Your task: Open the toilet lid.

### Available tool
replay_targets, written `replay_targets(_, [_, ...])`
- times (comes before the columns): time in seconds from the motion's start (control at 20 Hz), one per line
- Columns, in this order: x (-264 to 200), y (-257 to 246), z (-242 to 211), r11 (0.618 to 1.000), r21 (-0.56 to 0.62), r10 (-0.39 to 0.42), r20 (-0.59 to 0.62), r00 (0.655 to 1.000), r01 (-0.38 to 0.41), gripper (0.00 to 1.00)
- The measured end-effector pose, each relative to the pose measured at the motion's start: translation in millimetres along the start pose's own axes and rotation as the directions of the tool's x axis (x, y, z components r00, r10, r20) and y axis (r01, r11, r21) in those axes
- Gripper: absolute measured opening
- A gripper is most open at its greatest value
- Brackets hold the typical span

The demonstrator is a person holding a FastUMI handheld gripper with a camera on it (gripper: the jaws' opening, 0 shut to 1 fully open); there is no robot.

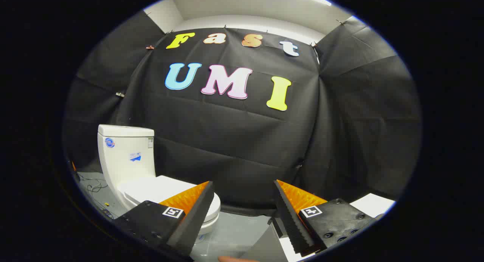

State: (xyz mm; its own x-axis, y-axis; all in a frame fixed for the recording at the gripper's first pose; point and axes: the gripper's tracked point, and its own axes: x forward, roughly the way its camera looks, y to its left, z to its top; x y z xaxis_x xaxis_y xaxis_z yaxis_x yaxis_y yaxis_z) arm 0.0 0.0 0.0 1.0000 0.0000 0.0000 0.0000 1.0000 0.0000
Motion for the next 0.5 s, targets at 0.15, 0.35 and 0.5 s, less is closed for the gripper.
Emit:
replay_targets(0.15, [-0.3,3.7,-0.4,1.0,-0.017,0.015,-0.002,1.0,-0.015,0.96])
replay_targets(0.35, [-1.3,5.2,0.4,1.0,0.002,0.025,-0.003,1.0,-0.025,0.96])
replay_targets(0.5, [-0.2,5.0,-2.0,1.0,-0.002,0.028,-0.009,1.0,-0.028,0.96])
